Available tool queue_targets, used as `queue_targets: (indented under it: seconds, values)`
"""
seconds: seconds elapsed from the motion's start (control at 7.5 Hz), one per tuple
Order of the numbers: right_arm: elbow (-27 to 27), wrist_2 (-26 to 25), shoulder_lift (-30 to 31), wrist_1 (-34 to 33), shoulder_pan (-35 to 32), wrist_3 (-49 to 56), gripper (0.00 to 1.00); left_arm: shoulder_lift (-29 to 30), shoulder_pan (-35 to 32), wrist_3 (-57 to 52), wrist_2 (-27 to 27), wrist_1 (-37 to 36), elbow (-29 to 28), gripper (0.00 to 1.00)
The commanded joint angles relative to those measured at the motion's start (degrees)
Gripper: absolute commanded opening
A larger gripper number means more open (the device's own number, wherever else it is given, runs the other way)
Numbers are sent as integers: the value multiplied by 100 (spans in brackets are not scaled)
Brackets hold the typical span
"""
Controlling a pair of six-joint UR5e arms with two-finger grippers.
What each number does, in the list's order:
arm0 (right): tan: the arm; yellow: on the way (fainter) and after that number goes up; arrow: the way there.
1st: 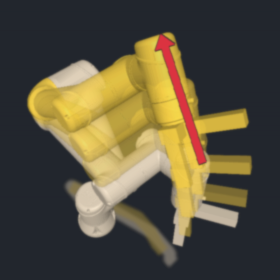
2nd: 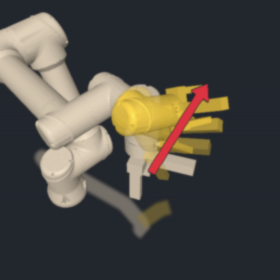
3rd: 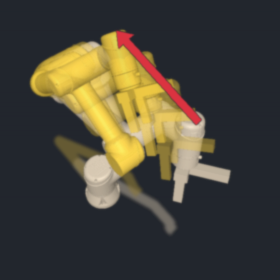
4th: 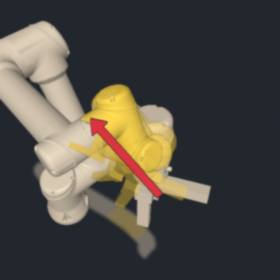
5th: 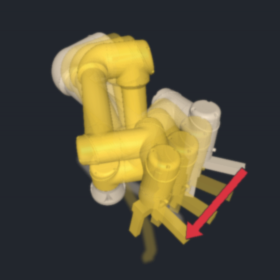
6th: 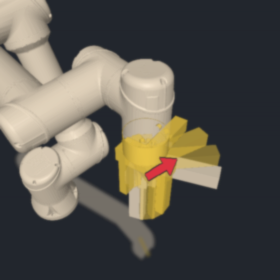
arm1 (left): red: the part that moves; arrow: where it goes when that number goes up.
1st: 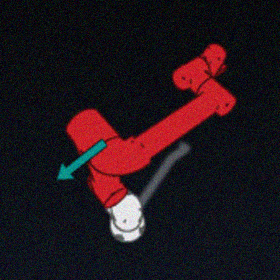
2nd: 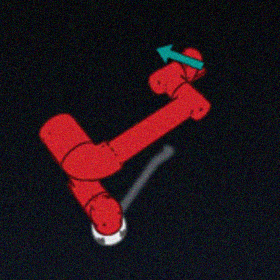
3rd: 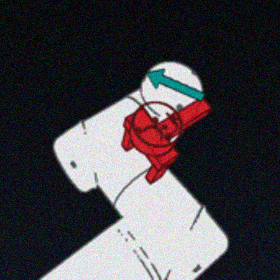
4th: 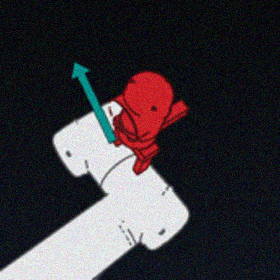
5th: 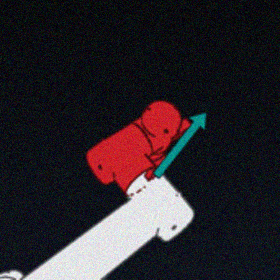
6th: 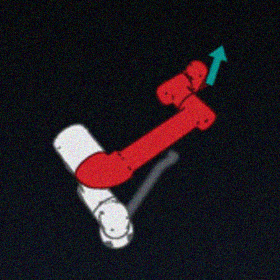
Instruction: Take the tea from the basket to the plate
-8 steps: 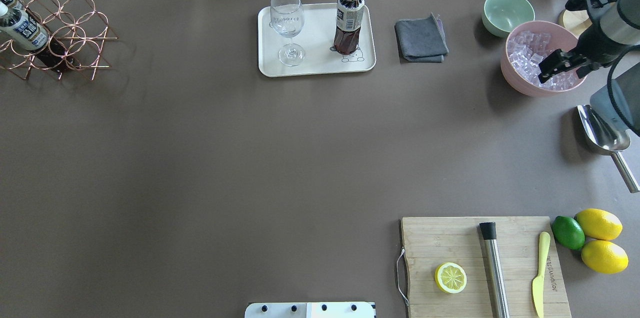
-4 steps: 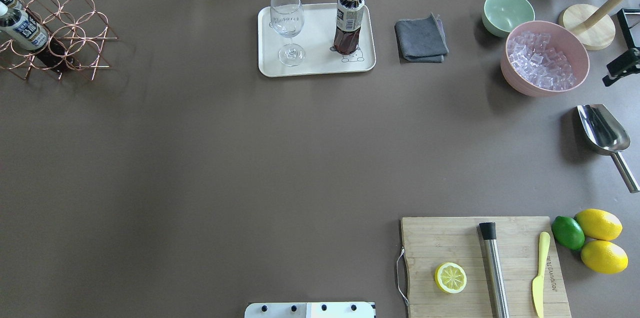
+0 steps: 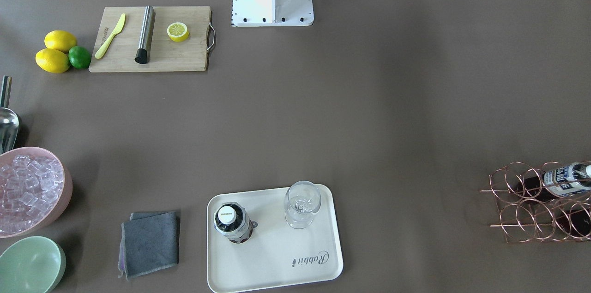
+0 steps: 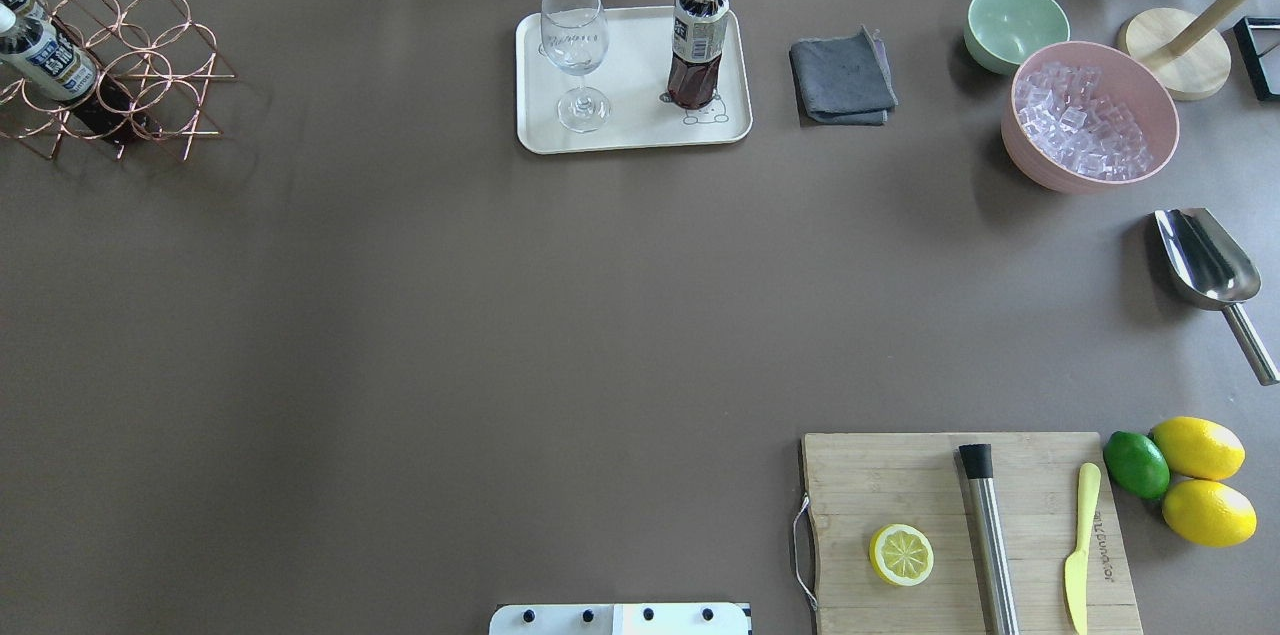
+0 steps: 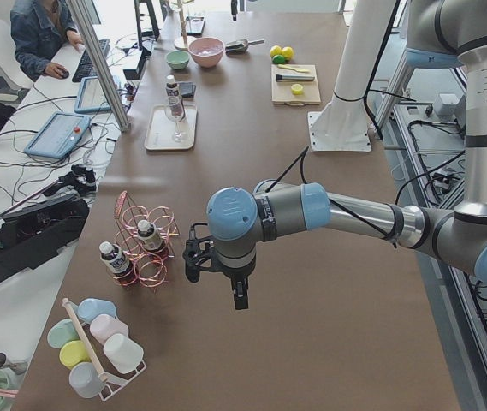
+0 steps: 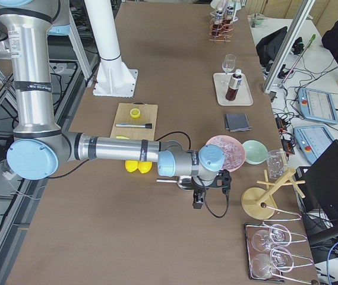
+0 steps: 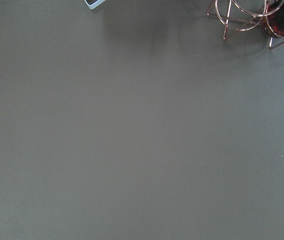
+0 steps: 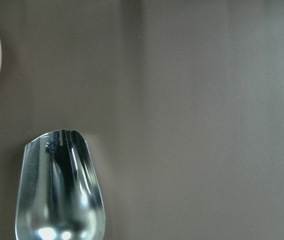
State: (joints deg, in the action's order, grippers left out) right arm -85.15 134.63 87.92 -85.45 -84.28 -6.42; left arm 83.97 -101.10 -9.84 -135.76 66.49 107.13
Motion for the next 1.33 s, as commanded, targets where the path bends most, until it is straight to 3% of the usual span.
queue_targets:
  seconds: [0.0, 0.4, 1.2]
  values:
    - [278, -86, 147, 177, -18, -44, 100, 5, 143, -45, -4, -4, 27, 98]
    - [-149, -87, 182, 248, -193, -17, 100, 5, 372, -45, -4, -48, 71, 98]
    - [-151, -78, 305, 239, -255, -26, 100, 84, 943, -36, -3, 4, 36, 98]
